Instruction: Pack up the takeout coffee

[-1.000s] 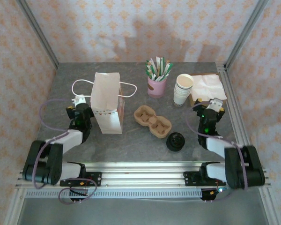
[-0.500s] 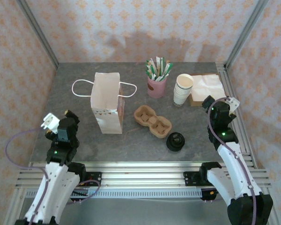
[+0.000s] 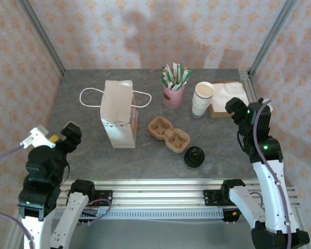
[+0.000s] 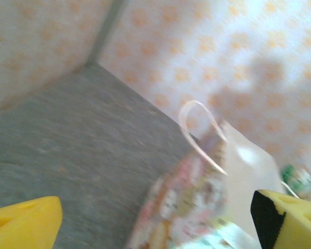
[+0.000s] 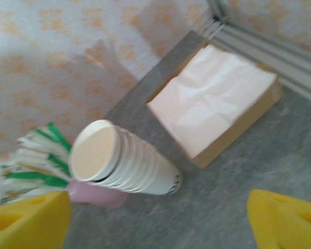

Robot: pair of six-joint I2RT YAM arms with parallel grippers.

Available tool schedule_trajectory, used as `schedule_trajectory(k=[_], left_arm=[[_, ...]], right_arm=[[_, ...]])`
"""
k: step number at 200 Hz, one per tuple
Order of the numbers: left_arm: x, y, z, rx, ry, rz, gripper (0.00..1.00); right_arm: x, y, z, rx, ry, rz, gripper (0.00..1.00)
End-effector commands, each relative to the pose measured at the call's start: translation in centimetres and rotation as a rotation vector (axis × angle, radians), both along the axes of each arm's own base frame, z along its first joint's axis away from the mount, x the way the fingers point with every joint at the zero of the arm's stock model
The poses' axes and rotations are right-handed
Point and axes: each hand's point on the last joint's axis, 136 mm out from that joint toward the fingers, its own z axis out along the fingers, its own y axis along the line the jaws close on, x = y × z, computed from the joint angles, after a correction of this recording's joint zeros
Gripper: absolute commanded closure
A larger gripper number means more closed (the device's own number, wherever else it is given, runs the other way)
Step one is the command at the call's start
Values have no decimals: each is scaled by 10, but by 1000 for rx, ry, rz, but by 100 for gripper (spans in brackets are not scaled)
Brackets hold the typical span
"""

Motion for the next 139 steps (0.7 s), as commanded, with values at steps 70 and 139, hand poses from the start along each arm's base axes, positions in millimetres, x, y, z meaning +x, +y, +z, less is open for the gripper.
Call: schedule_trajectory(k=[70,139], left_arm=[[31,-130,38,-201,5,-708,28],[38,-206,17,-28,177,-901,29]], right_arm=[[41,45,-7,59,190,250,45],[88,48,-28,-7,296,261,54]])
